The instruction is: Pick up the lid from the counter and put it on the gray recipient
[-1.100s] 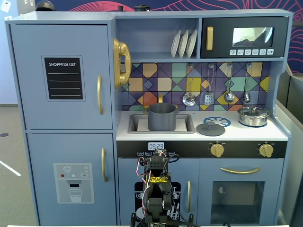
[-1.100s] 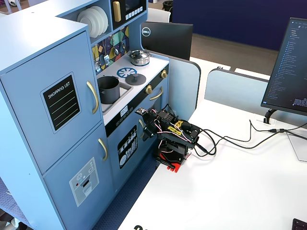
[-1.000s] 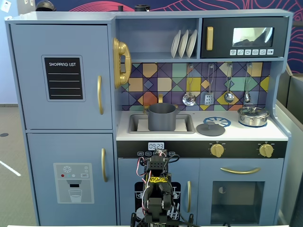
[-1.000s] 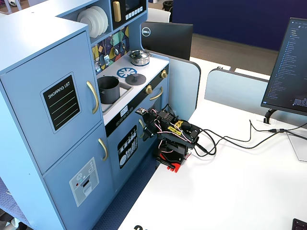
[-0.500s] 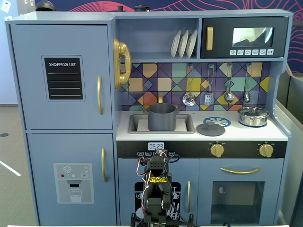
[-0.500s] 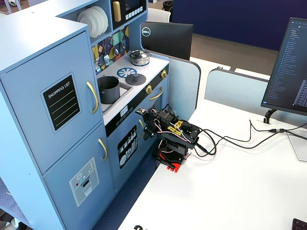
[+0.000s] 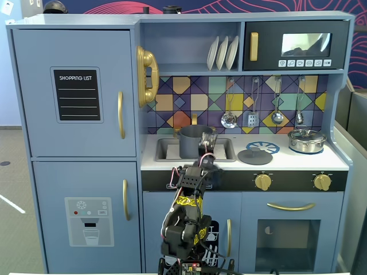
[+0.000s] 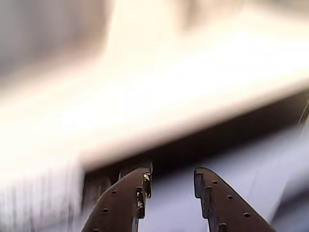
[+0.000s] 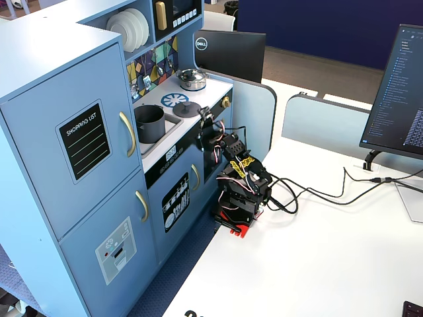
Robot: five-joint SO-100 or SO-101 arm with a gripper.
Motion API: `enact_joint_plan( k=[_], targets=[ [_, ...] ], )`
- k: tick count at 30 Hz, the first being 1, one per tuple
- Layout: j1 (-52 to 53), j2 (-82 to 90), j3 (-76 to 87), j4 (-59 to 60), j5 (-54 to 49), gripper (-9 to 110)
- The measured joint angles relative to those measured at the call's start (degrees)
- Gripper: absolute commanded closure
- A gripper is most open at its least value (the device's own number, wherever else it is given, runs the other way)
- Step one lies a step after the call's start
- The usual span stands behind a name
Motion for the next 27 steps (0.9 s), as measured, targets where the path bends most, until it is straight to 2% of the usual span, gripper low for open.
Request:
enact_joint_plan(
  k=[3,10,16,21,27],
  targets=[
    [3.52,-1.14,-0.79,-8.61,-0.88,99],
    [10.63,-4.39,-1.14,-19.34,-2.02,81],
    [14.77,-11.25,-0.62,-30.59,-1.41,70],
    [16.61,-18.11,2.72,-42.89,-0.35,68],
    [16.79,-25.22,2.64,-47.90,-0.35,69]
  ],
)
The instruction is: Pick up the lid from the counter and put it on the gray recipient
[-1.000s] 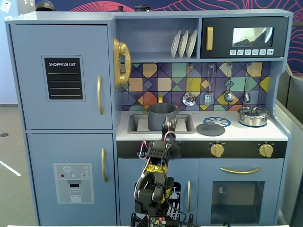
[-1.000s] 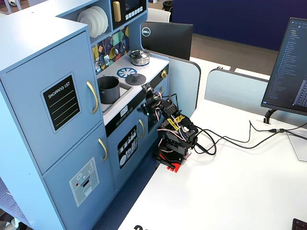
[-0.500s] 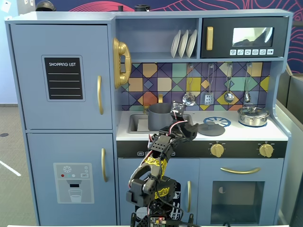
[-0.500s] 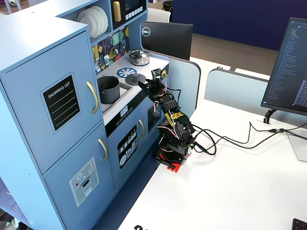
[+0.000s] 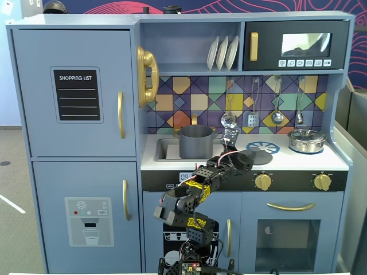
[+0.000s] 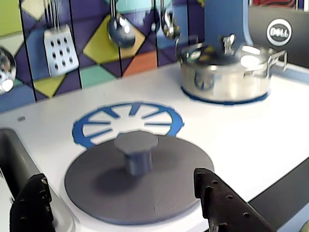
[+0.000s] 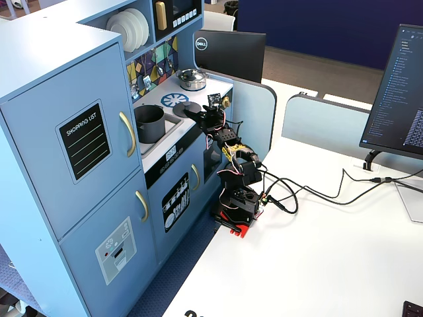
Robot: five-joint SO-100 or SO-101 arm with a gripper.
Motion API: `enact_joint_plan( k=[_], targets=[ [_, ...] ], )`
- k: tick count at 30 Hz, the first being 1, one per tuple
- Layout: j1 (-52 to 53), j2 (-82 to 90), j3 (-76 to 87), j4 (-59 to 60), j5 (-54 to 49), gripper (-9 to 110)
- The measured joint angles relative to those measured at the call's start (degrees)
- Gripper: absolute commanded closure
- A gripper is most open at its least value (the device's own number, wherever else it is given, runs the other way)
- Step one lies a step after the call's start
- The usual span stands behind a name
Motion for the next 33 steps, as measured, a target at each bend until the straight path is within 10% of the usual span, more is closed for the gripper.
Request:
enact_joint_plan(
  k=[33],
  targets=[
    [-1.85,-34.72,-20.74,-7.91,-1.32,75]
  ],
)
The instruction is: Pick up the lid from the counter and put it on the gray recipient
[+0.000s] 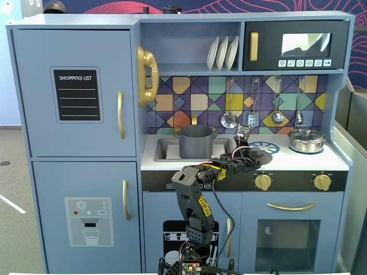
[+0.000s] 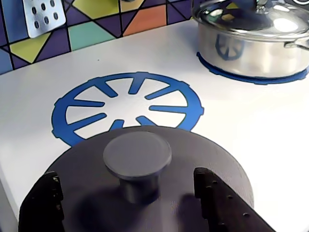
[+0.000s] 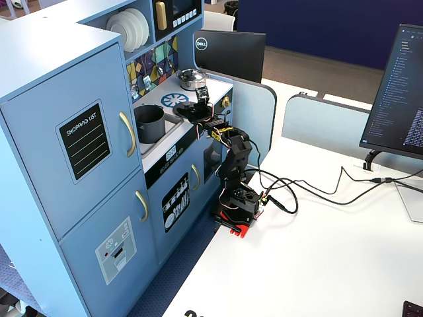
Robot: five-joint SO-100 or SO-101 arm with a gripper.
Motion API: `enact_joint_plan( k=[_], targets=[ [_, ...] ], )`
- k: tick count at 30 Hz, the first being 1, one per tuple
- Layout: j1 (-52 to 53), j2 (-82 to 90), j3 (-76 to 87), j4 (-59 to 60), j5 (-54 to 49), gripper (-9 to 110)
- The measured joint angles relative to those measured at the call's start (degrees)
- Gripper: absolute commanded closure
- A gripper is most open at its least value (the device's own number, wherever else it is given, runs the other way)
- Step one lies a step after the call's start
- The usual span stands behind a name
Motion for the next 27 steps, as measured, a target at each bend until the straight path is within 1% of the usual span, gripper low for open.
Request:
enact_joint_plan(
  k=[8,11,14,16,17,18,27],
  targets=[
    [-1.41,-5.63,-3.87,-1.85,0.00,75],
    [-1.49,-7.56,-5.54,-2.11,0.00,79],
    [-1.49,-8.44,-6.50,-2.11,0.00,81],
    [-1.49,-8.61,-6.68,-2.11,0.00,91],
    [-1.49,-8.61,-6.68,-2.11,0.00,98],
    [-1.49,-8.61,-6.68,-2.11,-0.44,102],
    [-1.49,-8.61,-6.68,-2.11,-1.23,102]
  ],
)
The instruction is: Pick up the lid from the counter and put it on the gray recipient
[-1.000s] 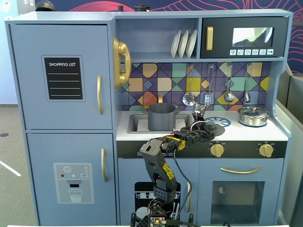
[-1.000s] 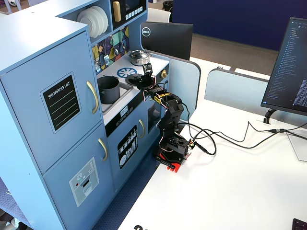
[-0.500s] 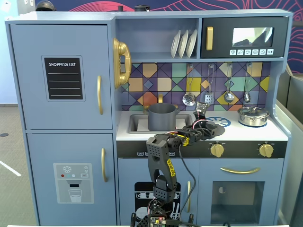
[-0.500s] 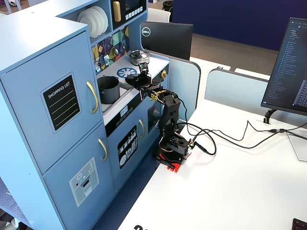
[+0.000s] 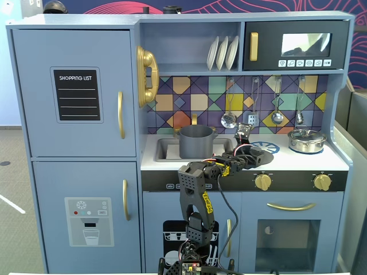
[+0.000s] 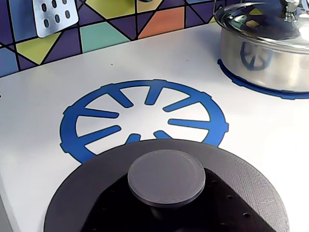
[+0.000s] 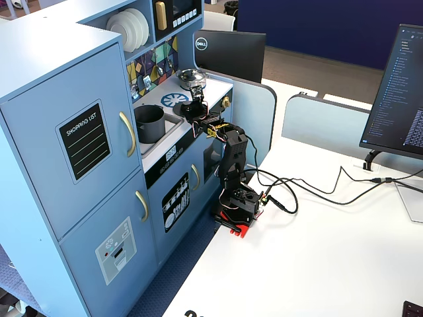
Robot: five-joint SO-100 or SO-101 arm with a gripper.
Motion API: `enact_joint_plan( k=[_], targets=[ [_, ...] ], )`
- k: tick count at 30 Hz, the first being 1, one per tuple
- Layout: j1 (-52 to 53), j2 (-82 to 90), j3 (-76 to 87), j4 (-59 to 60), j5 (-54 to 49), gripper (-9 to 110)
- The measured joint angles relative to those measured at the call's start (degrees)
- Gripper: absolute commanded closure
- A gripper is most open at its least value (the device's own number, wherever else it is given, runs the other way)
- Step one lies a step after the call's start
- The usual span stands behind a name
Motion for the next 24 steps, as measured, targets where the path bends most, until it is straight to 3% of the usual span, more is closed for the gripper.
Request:
enact_joint_plan(
  k=[24],
  targets=[
    [0.00,3.87,0.09,-1.85,-0.88,102]
  ],
)
